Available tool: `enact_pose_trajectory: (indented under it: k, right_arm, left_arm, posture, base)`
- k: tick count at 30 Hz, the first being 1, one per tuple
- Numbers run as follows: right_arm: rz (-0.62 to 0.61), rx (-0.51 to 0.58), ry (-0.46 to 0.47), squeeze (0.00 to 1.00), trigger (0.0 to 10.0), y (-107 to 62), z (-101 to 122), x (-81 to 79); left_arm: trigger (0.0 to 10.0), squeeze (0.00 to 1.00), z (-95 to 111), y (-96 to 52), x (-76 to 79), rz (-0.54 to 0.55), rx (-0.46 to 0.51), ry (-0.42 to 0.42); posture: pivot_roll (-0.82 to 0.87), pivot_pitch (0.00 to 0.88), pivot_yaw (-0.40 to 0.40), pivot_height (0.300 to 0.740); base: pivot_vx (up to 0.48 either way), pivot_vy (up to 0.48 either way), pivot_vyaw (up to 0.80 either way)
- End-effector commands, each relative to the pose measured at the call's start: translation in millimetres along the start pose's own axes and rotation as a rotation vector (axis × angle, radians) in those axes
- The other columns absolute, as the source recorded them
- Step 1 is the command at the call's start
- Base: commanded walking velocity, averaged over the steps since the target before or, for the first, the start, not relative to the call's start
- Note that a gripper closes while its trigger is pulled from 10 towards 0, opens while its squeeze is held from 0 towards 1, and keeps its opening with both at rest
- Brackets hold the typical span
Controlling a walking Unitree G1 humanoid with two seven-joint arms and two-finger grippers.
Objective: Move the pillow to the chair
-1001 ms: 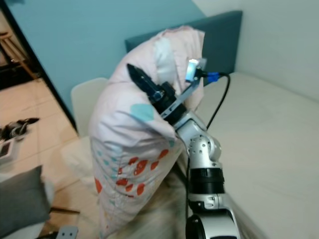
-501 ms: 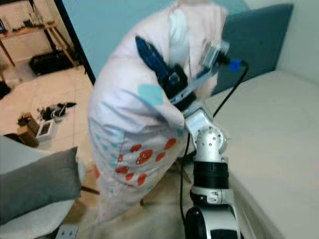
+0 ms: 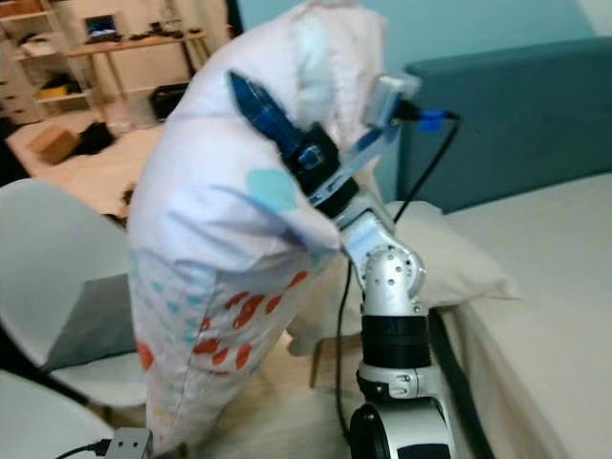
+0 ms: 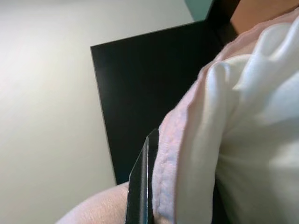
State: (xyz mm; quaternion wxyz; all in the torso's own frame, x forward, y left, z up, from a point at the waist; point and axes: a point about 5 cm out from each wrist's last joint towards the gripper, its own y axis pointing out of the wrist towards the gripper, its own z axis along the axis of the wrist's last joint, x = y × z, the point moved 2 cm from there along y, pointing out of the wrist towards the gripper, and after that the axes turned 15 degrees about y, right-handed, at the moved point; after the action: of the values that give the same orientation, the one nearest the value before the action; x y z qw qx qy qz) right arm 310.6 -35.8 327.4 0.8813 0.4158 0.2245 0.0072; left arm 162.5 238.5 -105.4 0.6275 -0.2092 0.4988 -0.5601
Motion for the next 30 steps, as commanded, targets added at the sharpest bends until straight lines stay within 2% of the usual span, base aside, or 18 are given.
enact_pose_trajectory:
  k: [1,25,30]
  right_arm:
    - [0.056,0.023,0.004,0.0,10.0,5.2,-0.9,-8.2]
    - [0.036,-0.001,0.003,0.0,10.0,4.9,-9.3,-7.4]
    - [0.033,0.0,0.006,0.0,10.0,5.0,-10.2,-7.0]
  left_arm:
    - [10.0,0.0,-6.1,-0.6,-0.9,-0.002,-0.018,0.014]
    - [10.0,0.0,-8.8,-1.3,1.7,-0.003,-0.026,0.013]
    - [10.0,0.0,-2.3,-0.7,1.1,-0.007,0.009,-0.021]
  posture:
    - [-0.03,0.01,0.07,0.74]
    - [-0.04,0.019,0.073,0.74]
    - [-0.03,0.021,0.072,0.74]
  base:
    - [0.0,0.0,0.79]
    - [0.0,0.0,0.79]
    - [0.0,0.0,0.79]
